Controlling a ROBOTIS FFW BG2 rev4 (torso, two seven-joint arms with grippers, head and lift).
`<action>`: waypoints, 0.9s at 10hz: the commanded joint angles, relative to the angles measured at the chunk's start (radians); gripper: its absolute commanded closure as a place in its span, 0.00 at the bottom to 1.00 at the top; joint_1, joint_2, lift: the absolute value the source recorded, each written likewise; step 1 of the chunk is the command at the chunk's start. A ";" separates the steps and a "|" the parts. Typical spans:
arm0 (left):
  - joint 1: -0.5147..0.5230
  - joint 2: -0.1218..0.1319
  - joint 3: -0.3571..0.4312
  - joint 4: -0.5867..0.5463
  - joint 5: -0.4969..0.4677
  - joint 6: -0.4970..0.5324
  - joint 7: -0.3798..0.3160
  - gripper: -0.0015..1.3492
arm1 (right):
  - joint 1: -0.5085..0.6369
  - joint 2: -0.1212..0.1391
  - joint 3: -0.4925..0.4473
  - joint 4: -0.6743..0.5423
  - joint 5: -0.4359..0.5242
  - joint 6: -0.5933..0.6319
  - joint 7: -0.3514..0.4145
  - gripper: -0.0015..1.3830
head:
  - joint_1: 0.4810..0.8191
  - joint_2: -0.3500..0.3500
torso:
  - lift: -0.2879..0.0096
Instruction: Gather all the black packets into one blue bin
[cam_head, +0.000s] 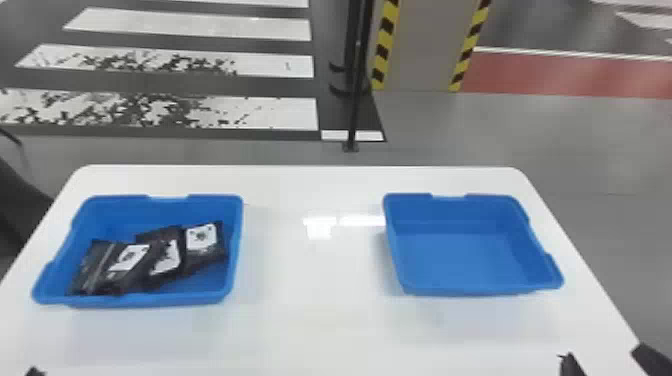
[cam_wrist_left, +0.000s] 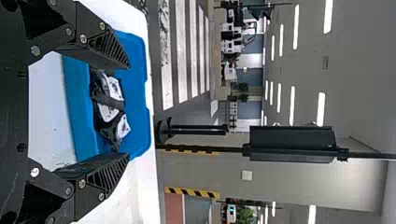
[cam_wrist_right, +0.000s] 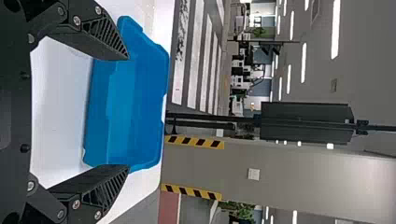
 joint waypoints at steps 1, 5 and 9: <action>-0.004 -0.004 0.000 -0.005 -0.011 0.016 -0.004 0.30 | -0.004 0.004 0.000 -0.002 0.003 0.000 0.000 0.16 | 0.63 0.38 | 0.60; -0.036 0.019 -0.022 -0.005 -0.011 0.050 -0.005 0.31 | -0.029 0.004 0.002 -0.005 -0.007 0.000 0.000 0.16 | 0.63 0.35 | 0.60; -0.056 0.020 -0.022 -0.005 -0.013 0.082 -0.019 0.31 | -0.053 0.004 0.000 0.007 -0.015 0.000 0.000 0.16 | 0.63 0.35 | 0.60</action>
